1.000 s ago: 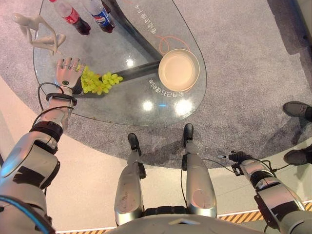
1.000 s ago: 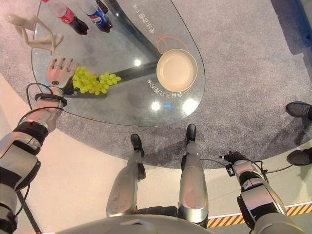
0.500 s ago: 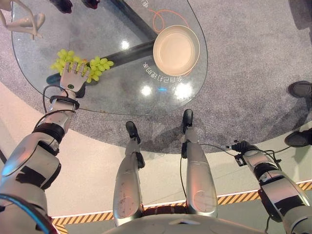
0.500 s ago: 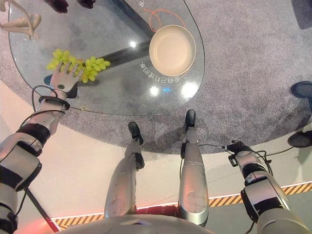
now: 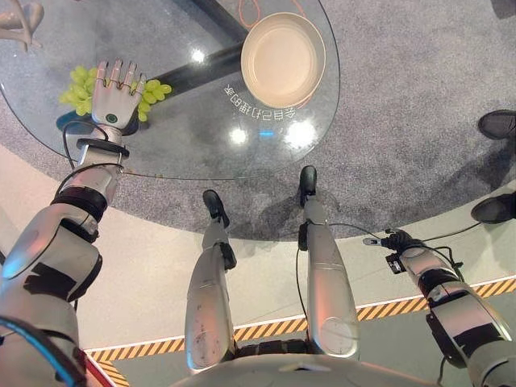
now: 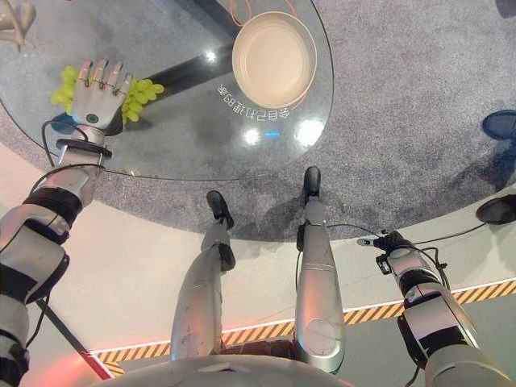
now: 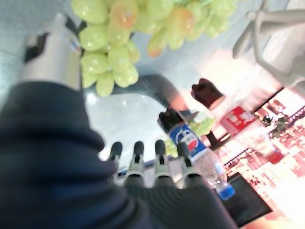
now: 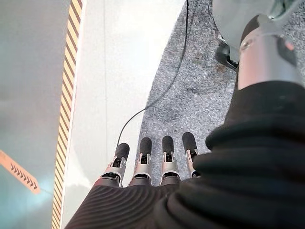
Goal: Pick up fruits into the plate
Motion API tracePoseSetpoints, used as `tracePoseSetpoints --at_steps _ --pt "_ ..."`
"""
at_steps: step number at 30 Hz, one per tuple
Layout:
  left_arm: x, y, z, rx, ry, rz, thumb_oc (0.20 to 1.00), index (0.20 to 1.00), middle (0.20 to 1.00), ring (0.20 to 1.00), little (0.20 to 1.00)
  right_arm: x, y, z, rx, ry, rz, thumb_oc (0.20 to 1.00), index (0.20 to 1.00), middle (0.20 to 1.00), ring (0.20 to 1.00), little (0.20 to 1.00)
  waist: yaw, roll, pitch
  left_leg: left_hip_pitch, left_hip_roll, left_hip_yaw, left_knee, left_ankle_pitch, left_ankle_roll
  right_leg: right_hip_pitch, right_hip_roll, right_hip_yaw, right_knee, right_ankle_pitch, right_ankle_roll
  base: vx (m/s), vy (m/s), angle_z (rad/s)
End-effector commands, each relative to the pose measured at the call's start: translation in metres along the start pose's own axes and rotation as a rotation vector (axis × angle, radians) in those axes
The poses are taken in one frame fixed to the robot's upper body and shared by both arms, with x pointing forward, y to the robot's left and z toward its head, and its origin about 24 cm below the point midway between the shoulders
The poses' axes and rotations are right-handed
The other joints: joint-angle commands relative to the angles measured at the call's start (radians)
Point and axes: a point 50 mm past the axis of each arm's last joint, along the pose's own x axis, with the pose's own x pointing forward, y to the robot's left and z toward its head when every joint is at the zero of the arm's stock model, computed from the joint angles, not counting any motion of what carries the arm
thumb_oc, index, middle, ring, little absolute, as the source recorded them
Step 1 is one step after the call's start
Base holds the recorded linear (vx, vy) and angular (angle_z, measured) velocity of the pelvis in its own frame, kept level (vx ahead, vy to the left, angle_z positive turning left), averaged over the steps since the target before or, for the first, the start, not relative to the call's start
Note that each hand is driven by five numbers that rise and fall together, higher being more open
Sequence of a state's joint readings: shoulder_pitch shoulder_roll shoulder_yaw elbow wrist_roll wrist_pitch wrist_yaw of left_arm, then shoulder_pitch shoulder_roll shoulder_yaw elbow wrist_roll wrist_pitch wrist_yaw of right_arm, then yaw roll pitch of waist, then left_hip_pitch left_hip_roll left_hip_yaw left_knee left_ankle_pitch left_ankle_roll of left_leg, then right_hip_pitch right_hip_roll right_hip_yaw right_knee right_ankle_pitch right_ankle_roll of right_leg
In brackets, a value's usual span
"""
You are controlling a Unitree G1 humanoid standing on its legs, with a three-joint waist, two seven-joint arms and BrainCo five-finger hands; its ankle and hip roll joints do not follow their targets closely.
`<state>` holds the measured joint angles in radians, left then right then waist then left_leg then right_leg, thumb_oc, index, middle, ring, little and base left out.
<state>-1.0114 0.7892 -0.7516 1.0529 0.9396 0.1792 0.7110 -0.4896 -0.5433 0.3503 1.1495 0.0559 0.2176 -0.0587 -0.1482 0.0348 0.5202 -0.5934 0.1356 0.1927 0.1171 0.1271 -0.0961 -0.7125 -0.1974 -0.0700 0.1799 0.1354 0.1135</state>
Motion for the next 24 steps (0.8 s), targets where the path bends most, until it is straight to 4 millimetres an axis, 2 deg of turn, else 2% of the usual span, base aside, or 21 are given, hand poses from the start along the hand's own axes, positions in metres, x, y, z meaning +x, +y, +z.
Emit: tracePoseSetpoints --at_steps 1,7,10,13,18,24 --pt "0.009 0.008 -0.04 0.054 0.141 0.012 1.0 1.0 1.0 1.0 1.0 -0.002 0.004 -0.026 -0.019 0.056 -0.01 1.0 1.0 1.0 1.0 1.0 -0.016 -0.028 0.0 -0.099 -0.105 0.002 0.144 -0.126 0.037 -0.031 0.112 -0.012 0.104 -0.119 -0.034 0.0 0.0 0.0" --pt "0.008 0.002 -0.039 0.03 0.165 -0.092 1.0 1.0 1.0 1.0 1.0 -0.002 0.002 -0.023 0.0 0.044 -0.019 1.0 1.0 1.0 1.0 1.0 -0.027 -0.017 0.0 -0.12 -0.11 0.006 0.158 -0.131 0.039 -0.056 0.108 0.0 0.11 -0.113 -0.03 0.0 0.009 -0.01" --pt "0.002 -0.009 -0.041 0.003 0.253 -0.233 1.0 1.0 1.0 1.0 1.0 -0.002 -0.002 -0.019 0.001 0.03 -0.02 1.0 1.0 1.0 1.0 1.0 -0.034 -0.014 0.0 -0.13 -0.111 0.009 0.159 -0.131 0.038 -0.067 0.112 0.009 0.113 -0.114 -0.03 0.0 0.0 0.0" --pt "-0.003 -0.016 -0.043 -0.034 0.319 -0.301 1.0 1.0 1.0 1.0 1.0 -0.002 -0.002 -0.018 0.003 0.027 -0.02 1.0 1.0 1.0 1.0 1.0 -0.037 -0.014 0.0 -0.133 -0.11 0.009 0.158 -0.128 0.038 -0.072 0.116 0.014 0.117 -0.115 -0.03 0.0 0.003 -0.01" --pt "-0.016 -0.033 -0.048 -0.231 0.523 -0.505 1.0 1.0 1.0 1.0 1.0 -0.002 -0.002 -0.016 0.016 0.018 -0.018 1.0 1.0 1.0 1.0 1.0 -0.044 -0.026 0.0 -0.15 -0.104 0.01 0.159 -0.121 0.036 -0.086 0.124 0.017 0.118 -0.117 -0.033 0.0 -0.006 0.0" --pt "-0.025 -0.041 -0.054 -0.382 0.662 -0.656 1.0 1.0 1.0 1.0 1.0 -0.003 -0.002 -0.009 0.049 -0.001 -0.021 1.0 1.0 1.0 1.0 1.0 -0.056 -0.043 0.0 -0.165 -0.098 0.017 0.154 -0.117 0.035 -0.103 0.128 0.016 0.104 -0.105 -0.032 0.0 -0.037 0.0"
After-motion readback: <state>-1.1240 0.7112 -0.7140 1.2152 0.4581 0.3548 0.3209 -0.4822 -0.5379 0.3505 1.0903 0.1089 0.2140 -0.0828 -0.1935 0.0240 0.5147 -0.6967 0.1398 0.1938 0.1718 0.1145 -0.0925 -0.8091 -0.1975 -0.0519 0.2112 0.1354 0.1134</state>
